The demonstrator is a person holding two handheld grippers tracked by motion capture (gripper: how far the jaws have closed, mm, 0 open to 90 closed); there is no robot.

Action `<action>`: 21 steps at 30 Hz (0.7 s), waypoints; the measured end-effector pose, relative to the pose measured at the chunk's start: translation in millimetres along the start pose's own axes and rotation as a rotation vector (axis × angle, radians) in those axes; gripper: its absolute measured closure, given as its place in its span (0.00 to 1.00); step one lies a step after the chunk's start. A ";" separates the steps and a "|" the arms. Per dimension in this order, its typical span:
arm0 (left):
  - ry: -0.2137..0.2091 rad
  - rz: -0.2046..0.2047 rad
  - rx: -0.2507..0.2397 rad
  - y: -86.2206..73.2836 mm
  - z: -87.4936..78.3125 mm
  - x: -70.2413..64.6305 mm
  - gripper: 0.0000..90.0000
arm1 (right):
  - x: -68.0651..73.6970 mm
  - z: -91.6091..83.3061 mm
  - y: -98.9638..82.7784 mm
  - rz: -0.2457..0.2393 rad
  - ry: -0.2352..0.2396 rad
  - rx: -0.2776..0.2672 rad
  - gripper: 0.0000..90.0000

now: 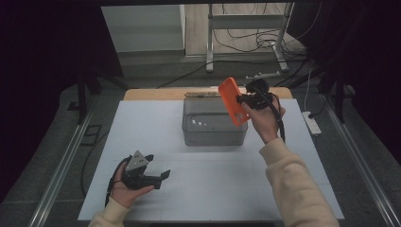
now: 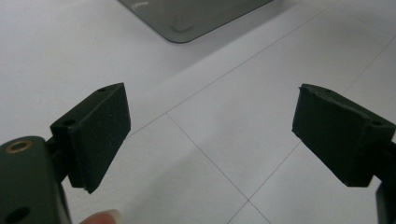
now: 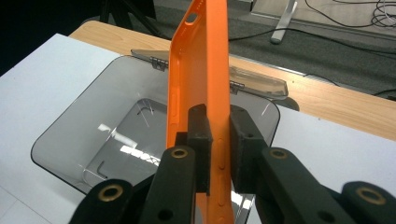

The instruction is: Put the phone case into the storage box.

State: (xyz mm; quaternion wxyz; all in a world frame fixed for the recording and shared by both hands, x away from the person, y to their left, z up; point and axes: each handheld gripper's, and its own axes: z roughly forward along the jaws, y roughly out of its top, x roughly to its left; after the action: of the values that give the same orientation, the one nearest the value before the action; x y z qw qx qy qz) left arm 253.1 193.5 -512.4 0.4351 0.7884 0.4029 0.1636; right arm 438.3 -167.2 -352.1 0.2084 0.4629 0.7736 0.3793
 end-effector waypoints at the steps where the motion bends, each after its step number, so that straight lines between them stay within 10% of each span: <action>1: 0.000 0.000 -0.001 0.0 -0.1 0.0 0.13 | -0.1 0.9 -0.1 0.002 -0.002 0.002 0.89; 21: 0.000 -0.003 -0.005 0.5 -0.7 0.4 0.13 | -2.0 13.8 -1.4 -0.001 -0.041 0.034 0.89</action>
State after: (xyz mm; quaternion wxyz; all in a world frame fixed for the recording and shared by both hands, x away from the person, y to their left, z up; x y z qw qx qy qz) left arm 253.2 194.1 -511.7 0.4375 0.7866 0.4038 0.1639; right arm 447.8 -164.0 -361.8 0.2165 0.4738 0.7757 0.3562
